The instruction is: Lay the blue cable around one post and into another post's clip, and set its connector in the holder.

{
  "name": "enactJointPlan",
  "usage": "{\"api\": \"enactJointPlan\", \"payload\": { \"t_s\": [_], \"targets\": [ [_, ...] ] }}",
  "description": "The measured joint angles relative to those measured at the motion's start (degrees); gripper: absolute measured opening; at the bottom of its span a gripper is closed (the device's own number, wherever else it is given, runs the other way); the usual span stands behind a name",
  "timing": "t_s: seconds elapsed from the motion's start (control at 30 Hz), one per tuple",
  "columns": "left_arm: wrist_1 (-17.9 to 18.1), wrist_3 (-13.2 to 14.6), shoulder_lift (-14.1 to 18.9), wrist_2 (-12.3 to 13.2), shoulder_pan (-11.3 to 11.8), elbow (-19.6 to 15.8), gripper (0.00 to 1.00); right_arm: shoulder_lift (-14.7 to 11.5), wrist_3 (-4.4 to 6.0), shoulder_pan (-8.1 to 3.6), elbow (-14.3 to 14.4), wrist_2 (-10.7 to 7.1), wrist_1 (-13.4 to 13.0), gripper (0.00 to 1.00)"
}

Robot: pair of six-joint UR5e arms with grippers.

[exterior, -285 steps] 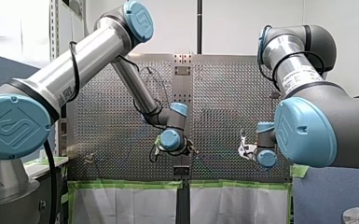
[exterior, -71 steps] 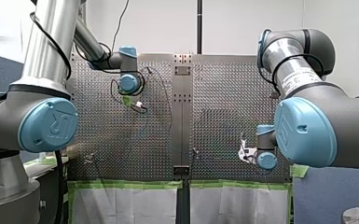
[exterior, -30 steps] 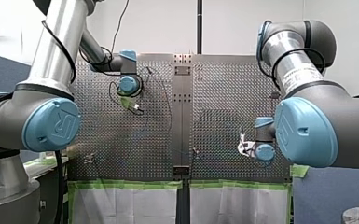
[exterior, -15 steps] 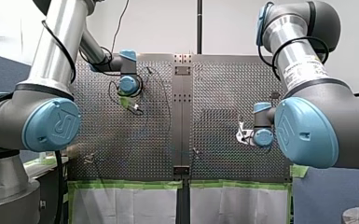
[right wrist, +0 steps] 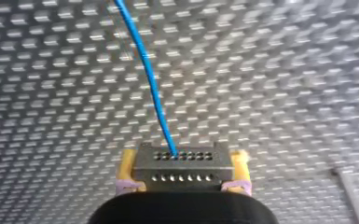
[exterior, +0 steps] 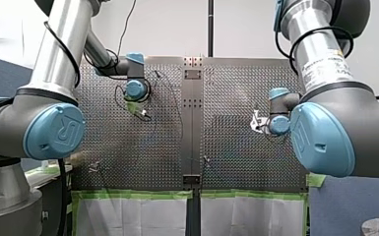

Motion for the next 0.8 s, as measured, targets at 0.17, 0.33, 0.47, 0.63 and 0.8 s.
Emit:
{"api": "enactJointPlan", "payload": {
  "t_s": [0.17,0.33,0.47,0.63,0.8],
  "targets": [
    [-0.01,0.22,0.00,0.06,-0.03,0.00,1.00,-2.84,-1.33,0.01,-2.24,0.01,2.86,0.02],
    [-0.01,0.25,0.00,0.09,-0.01,0.00,1.00,-5.66,-2.26,0.06,-3.11,0.26,5.66,0.02],
    [-0.01,0.25,0.00,0.10,0.06,0.00,1.00,-7.70,-2.48,0.15,-2.86,0.73,7.71,0.02],
    [0.01,0.25,0.00,0.10,0.11,0.00,1.00,-10.27,-2.86,-0.01,-2.71,1.23,10.26,0.02],
    [0.12,0.25,0.00,0.12,0.25,0.00,1.00,-12.69,-3.90,-0.53,-2.50,1.19,11.22,0.02]
  ]
}}
